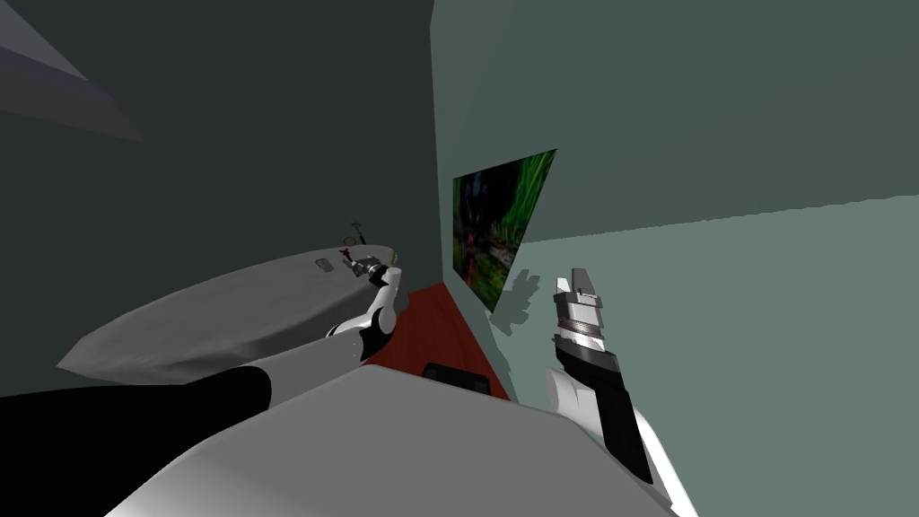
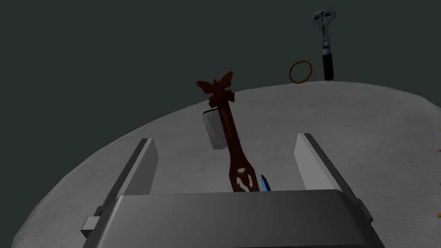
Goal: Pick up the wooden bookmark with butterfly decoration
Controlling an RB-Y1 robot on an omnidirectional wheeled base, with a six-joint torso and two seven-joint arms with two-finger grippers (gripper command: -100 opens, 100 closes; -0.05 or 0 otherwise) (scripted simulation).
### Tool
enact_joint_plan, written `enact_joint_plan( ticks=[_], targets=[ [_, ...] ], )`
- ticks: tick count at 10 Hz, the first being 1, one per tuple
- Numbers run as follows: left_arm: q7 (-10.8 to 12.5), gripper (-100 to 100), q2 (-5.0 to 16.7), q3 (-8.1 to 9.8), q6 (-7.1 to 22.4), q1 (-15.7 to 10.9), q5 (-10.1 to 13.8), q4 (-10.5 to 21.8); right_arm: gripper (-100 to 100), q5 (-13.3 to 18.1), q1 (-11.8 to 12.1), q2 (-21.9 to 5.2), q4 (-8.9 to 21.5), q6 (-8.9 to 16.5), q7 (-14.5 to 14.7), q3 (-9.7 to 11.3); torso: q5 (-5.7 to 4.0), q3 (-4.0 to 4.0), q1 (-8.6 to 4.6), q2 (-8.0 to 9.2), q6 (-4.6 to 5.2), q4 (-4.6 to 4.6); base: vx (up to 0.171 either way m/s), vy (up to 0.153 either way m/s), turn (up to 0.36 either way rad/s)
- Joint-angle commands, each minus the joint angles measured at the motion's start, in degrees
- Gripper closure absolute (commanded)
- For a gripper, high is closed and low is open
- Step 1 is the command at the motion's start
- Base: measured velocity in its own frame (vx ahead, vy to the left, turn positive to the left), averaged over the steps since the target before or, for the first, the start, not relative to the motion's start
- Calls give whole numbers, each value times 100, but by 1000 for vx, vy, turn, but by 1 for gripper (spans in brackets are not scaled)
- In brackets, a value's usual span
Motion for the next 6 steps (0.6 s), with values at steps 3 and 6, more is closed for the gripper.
enact_joint_plan(
  ticks=[3,6],
  targets=[
    [54,-100,119,406,-211,-407,454,620,0,0,0,0,0,0,0,0,2,-1,6,-2,-1,-1,18,84,-49],
    [85,-100,225,640,-330,-632,709,943,0,0,0,0,0,0,0,0,1,0,4,0,-2,0,13,78,-28]
  ],
)
